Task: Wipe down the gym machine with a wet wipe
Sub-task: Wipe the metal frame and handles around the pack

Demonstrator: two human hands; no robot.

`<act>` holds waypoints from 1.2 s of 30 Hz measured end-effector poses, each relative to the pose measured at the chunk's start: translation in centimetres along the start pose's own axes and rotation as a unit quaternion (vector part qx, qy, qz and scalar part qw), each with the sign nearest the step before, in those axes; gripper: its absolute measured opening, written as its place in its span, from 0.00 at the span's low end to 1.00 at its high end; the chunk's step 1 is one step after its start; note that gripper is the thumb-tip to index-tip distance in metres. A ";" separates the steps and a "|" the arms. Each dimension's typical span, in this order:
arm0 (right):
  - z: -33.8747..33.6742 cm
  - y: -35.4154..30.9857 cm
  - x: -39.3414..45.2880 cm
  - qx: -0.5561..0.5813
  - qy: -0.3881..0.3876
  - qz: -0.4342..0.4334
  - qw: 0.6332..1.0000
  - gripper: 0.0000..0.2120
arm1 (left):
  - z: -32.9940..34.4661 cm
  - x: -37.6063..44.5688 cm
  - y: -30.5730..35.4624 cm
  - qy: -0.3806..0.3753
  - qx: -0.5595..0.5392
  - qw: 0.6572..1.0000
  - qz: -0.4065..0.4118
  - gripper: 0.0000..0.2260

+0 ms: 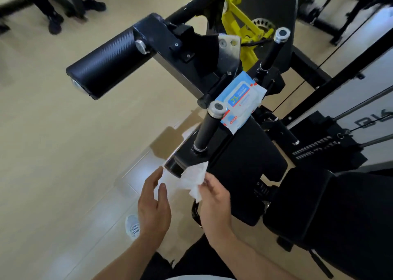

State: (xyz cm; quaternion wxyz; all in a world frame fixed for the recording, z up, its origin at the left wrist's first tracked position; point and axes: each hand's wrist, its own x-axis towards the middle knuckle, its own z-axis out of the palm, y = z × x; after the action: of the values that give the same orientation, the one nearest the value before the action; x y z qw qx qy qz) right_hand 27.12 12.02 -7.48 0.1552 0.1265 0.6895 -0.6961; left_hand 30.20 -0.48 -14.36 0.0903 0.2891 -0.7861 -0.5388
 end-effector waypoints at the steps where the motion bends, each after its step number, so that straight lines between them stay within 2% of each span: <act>1: 2.1 -0.4 0.0 0.000 0.001 -0.012 1.000 0.20 | -0.9 1.2 -0.2 -0.011 -0.016 1.000 -0.008 0.19; 4: 8.6 -1.5 1.0 -0.026 0.003 -0.068 0.997 0.20 | -4.1 5.6 -0.7 -0.067 -0.029 0.997 -0.003 0.18; 6: 11.1 -2.0 2.7 -0.122 0.011 -0.173 0.977 0.24 | -6.5 8.8 -1.1 -0.106 -0.025 0.994 0.014 0.14; 8: 11.7 -2.2 4.9 -0.277 0.023 -0.321 0.905 0.24 | -8.4 11.5 -1.0 -0.145 -0.021 0.989 0.034 0.13; 10: 11.1 -2.8 7.7 -0.434 0.033 -0.380 0.816 0.23 | -9.3 13.8 -0.8 -0.181 -0.019 0.982 0.042 0.13; 12: 10.4 -3.9 9.9 -0.586 -0.024 -0.324 0.742 0.20 | -9.1 15.4 -0.5 -0.217 -0.024 0.975 0.048 0.13; 15: 10.2 -4.3 11.7 -0.783 -0.171 -0.132 0.583 0.13 | -7.3 16.6 -0.1 -0.261 -0.032 0.963 0.059 0.14; 16: 10.4 -4.5 12.0 -0.806 -0.206 -0.096 0.546 0.11 | -6.6 17.0 0.0 -0.272 -0.036 0.960 0.057 0.15; 18: 11.0 -4.4 12.5 -0.827 -0.241 -0.068 0.504 0.11 | -5.1 17.7 0.2 -0.303 -0.044 0.951 0.046 0.16; 19: 11.3 -4.5 12.8 -0.834 -0.247 -0.064 0.490 0.11 | -4.5 18.1 0.3 -0.322 -0.048 0.945 0.040 0.16; 21: 12.1 -5.2 13.7 -0.840 -0.242 -0.041 0.485 0.12 | -3.7 18.8 0.6 -0.341 -0.050 0.938 0.038 0.15; 23: 12.3 -5.9 15.7 -0.855 -0.215 -0.022 0.471 0.12 | -3.4 19.5 1.0 -0.345 -0.047 0.936 0.048 0.16; 25: 12.0 -6.7 18.2 -0.865 -0.170 0.012 0.473 0.13 | -2.8 20.6 1.2 -0.356 -0.046 0.932 0.045 0.16; 27: 11.4 -6.3 19.6 -0.878 -0.157 0.040 0.451 0.15 | -2.2 21.5 1.5 -0.357 -0.038 0.932 0.046 0.18; 31: 12.0 -4.2 16.5 -0.896 -0.234 0.025 0.376 0.20 | -0.8 23.2 1.7 -0.378 -0.040 0.924 0.041 0.19; 34: 12.6 -2.8 13.4 -0.894 -0.260 0.032 0.363 0.24 | -0.4 24.0 1.4 -0.414 -0.048 0.907 0.049 0.20; 36: 12.3 -3.1 14.1 -0.896 -0.251 0.070 0.359 0.26 | -0.1 24.8 1.2 -0.438 -0.051 0.896 0.053 0.20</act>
State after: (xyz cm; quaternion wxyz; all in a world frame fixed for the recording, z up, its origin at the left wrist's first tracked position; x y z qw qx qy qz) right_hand 13.41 -0.87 -9.96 0.3910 -0.2199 0.8235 0.3472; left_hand 9.57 -13.95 -17.49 -0.2198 -0.0234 -0.7319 -0.6446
